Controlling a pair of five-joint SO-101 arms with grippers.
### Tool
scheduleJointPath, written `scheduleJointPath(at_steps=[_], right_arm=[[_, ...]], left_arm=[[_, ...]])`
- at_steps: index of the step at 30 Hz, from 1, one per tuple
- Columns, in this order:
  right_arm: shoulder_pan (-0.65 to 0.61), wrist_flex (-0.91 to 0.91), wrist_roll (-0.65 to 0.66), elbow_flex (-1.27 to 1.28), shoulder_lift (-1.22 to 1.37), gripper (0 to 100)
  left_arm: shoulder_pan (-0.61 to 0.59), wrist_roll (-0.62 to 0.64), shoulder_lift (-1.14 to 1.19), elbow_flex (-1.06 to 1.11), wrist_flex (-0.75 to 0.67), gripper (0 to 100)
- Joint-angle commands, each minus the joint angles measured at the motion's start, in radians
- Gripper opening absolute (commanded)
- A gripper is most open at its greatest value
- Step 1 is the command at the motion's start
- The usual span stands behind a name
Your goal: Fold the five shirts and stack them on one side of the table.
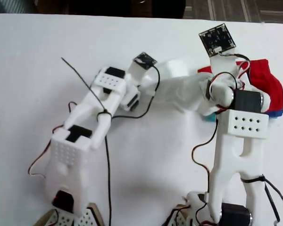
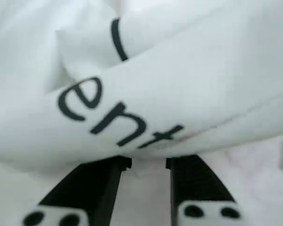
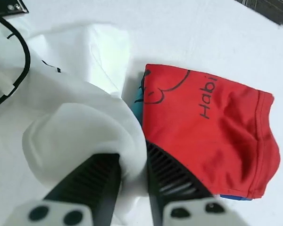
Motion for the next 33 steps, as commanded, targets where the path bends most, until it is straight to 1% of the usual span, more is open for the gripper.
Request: scheduleJointPath(at_steps=[1,6,10,14,18,21,23,26,29,33], right_arm=[[0.010,-0.002,-0.005,0.026,-0.038,1.9],[0.012,-0.053,-0.006,0.098,-0.044,1.9],[0.004,-0.094,-0.009,0.101,-0.039,1.9],[-0.022,-0.148,-0.115,0.101,-0.036,2.0],[-0.088,-0.173,-0.173,0.083,-0.036,2.0],[-0.133,-0.151,-0.176,0.002,-0.036,2.0],[-0.153,-0.111,-0.176,-0.089,-0.036,1.9],[-0.171,-0.048,-0.176,-0.213,-0.035,1.9],[-0.197,0.031,-0.176,-0.295,-0.035,1.9],[-0.228,0.127,-0.176,-0.322,-0.038,1.9]], left_arm=[[-0.018,-0.006,-0.012,-0.082,0.051,4],[-0.041,-0.014,-0.017,-0.163,0.169,3],[-0.087,-0.017,-0.017,-0.291,0.324,3],[-0.138,-0.054,-0.017,-0.432,0.470,3],[-0.178,-0.071,-0.017,-0.576,0.615,3],[-0.222,-0.069,-0.038,-0.638,0.643,3],[-0.250,-0.069,-0.098,-0.621,0.643,3],[-0.267,-0.095,-0.229,-0.538,0.643,3],[-0.276,-0.127,-0.410,-0.390,0.643,3],[-0.315,-0.190,-0.675,-0.145,0.638,3]])
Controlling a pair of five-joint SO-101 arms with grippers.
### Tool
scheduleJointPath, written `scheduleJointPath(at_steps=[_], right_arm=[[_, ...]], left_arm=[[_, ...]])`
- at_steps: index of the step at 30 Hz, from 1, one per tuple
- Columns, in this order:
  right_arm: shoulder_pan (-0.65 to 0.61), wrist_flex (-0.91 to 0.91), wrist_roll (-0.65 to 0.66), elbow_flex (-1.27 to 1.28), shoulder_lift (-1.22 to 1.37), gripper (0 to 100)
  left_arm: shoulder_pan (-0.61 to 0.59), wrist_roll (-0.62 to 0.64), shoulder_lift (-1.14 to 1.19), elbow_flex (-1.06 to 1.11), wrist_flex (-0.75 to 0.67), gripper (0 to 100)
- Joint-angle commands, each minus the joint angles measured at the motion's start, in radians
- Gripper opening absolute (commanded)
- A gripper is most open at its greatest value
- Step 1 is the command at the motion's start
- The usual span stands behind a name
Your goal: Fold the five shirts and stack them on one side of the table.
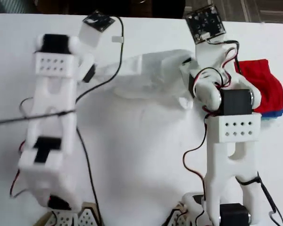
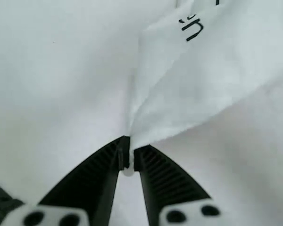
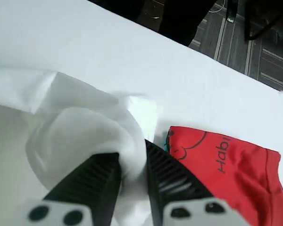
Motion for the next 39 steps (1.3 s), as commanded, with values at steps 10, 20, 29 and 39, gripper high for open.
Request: scheduleJointPath(at_steps=[10,20,29,39], right_arm=[[-0.022,0.117,-0.009,0.066,-0.039,2.0],[-0.114,-0.173,-0.009,0.683,-0.045,2.0],[-0.226,-0.343,-0.009,0.898,-0.045,6.8],[-0.219,-0.062,-0.009,0.594,-0.047,29.6]], left_arm=[[-0.290,-0.242,-0.629,0.559,-0.032,3],[-0.350,-0.284,-0.661,1.049,-0.301,3],[-0.351,-0.282,-0.660,1.425,-0.690,3],[-0.350,-0.218,-0.658,1.512,-0.844,3]])
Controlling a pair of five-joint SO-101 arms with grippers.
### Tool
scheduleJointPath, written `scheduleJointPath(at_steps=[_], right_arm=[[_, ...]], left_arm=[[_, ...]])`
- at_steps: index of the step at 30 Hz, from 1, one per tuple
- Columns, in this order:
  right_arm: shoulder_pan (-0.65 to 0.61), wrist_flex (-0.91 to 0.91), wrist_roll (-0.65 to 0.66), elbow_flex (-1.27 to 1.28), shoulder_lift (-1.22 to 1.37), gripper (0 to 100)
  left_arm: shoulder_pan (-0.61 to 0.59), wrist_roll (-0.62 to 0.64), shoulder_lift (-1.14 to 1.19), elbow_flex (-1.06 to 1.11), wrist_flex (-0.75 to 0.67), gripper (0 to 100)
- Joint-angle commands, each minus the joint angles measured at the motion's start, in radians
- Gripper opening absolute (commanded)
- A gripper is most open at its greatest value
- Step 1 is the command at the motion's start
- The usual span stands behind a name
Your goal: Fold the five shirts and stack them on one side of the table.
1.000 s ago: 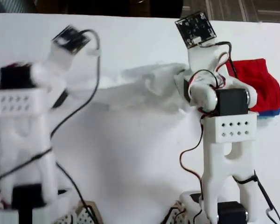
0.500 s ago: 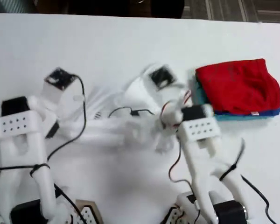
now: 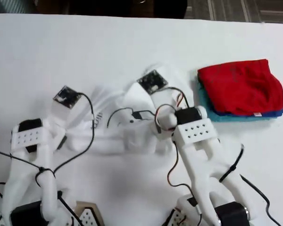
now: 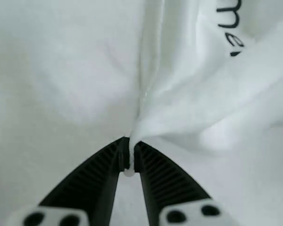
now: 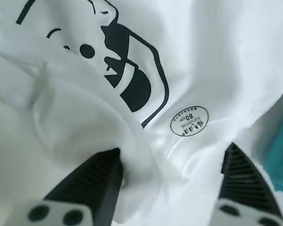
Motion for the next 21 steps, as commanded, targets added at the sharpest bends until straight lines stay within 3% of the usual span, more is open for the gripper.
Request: scheduleJointPath(at_steps=[1,4,8,14,21], right_arm=[[-0.025,0.133,-0.006,-0.109,-0.045,27.2],[-0.094,0.242,0.002,-0.126,-0.047,20.4],[-0.091,0.246,0.003,-0.133,-0.047,22.8],[0.028,0.005,0.002,-0.118,-0.022,24.8],[0.053,-0.196,-0.002,-0.149,0.157,24.8]], left_arm=[[-0.008,0.026,-0.028,0.001,-0.023,3],[-0.011,0.028,-0.028,0.002,-0.037,3],[-0.011,0.029,-0.028,0.002,-0.035,3],[-0.011,0.031,-0.028,0.002,-0.034,3],[-0.011,0.031,-0.028,0.002,-0.034,3]])
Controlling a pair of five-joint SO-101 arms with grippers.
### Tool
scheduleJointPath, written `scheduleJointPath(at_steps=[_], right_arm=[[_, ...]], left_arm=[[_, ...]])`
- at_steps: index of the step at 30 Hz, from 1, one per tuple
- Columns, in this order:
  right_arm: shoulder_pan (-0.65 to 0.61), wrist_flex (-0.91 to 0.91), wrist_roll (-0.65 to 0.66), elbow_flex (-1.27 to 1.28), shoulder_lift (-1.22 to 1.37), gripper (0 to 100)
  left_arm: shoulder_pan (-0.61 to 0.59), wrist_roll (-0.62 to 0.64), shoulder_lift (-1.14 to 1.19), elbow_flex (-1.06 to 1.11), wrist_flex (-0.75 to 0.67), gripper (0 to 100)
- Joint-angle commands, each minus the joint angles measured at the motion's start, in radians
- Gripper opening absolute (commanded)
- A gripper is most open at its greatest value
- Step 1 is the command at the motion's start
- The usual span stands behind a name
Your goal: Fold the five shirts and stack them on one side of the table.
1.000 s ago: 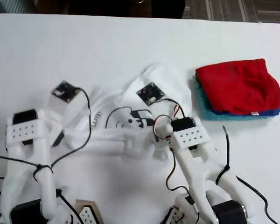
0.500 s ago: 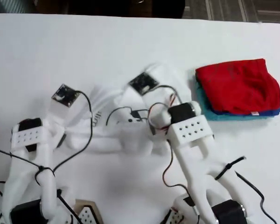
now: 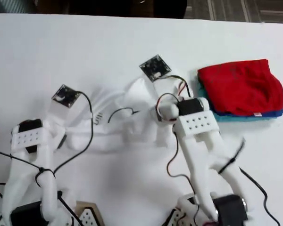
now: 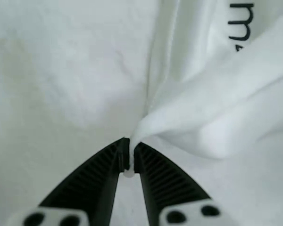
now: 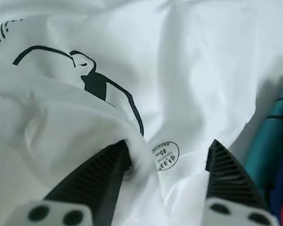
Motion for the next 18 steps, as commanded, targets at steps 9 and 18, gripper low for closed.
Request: scheduleJointPath(at_steps=[9,18], right_arm=[[0.147,-0.054,-0.087,-0.325,0.249,24.8],[0.124,0.019,-0.107,-0.493,0.452,24.7]], left_arm=[[-0.009,0.009,-0.028,-0.002,-0.006,3],[-0.006,0.008,-0.028,0.031,-0.028,3]])
